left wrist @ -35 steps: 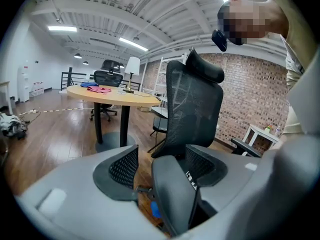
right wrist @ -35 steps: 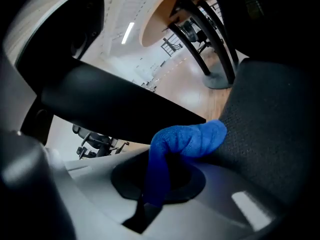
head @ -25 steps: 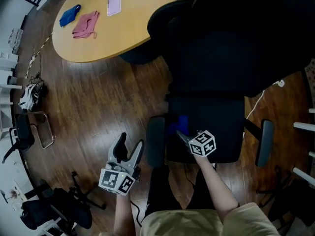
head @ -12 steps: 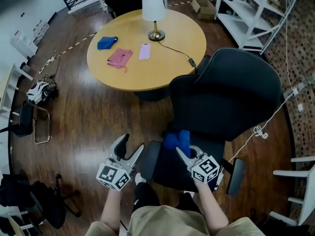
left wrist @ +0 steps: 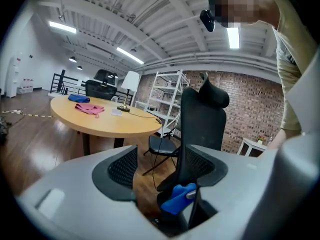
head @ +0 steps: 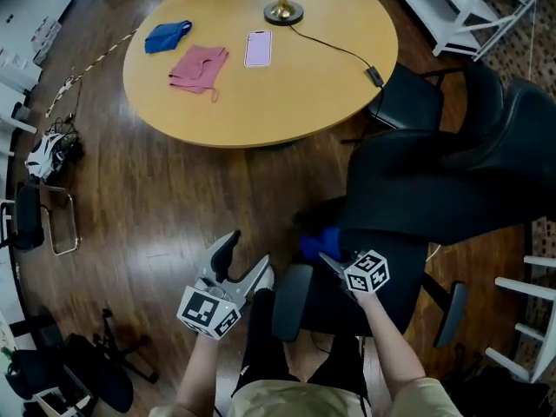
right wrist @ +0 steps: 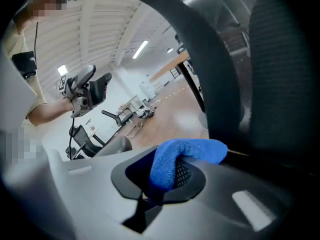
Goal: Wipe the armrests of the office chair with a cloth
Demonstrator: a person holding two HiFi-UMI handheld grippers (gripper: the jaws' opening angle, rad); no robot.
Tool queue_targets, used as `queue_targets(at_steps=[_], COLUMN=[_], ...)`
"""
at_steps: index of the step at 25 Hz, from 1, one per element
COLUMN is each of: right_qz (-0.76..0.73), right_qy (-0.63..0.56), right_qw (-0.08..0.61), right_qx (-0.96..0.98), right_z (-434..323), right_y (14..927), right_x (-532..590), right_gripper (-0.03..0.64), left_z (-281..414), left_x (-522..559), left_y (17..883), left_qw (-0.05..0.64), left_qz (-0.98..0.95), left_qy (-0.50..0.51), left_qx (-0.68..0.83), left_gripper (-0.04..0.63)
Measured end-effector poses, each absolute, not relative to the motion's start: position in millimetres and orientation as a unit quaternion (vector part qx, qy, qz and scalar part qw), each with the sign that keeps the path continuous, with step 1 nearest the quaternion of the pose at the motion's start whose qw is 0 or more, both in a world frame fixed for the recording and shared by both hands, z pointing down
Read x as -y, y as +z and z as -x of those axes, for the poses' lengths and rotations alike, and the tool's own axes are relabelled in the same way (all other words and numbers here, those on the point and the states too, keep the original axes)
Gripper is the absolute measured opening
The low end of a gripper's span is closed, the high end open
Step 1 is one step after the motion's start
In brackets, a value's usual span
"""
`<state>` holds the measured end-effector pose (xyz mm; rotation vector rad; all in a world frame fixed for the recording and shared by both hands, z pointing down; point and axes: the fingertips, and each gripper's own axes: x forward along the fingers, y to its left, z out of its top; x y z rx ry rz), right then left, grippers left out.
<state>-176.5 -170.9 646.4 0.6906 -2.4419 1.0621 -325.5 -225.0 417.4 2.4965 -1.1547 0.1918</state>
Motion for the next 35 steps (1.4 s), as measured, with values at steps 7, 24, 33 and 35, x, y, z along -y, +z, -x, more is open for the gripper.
queue_targets(at_steps=[7,24,33,35], right_qz=[-0.156,0.058,0.165,0.176], right_qy=[0.435,0.570,0.639,0.635], right_qw=[0.226,0.141,-0.070,-0.105], right_qx=[0.857,0.808,0.748,0.745], right_z=[219.2,251.5,246.2,242.5], right_y=[735.8,733.2,657.7,645.0], right_x=[155.2,112.1,96.7,92.2], right_gripper=[0.018,0.015,0.015,0.016], left_z=[347.0,360.6,364.8,363.7], left_x=[234.6,232.3,223.5,219.4], left_y=[488.3,527.8,526.8,529.3], left_qw=[0.248,0.280,0.282,0.282], left_qz=[-0.876,-0.867,-0.866,-0.864], left_qy=[0.083,0.091,0.086,0.089], left_qx=[0.405,0.402,0.405,0.408], left_gripper=[0.287,0.287,0.287,0.287])
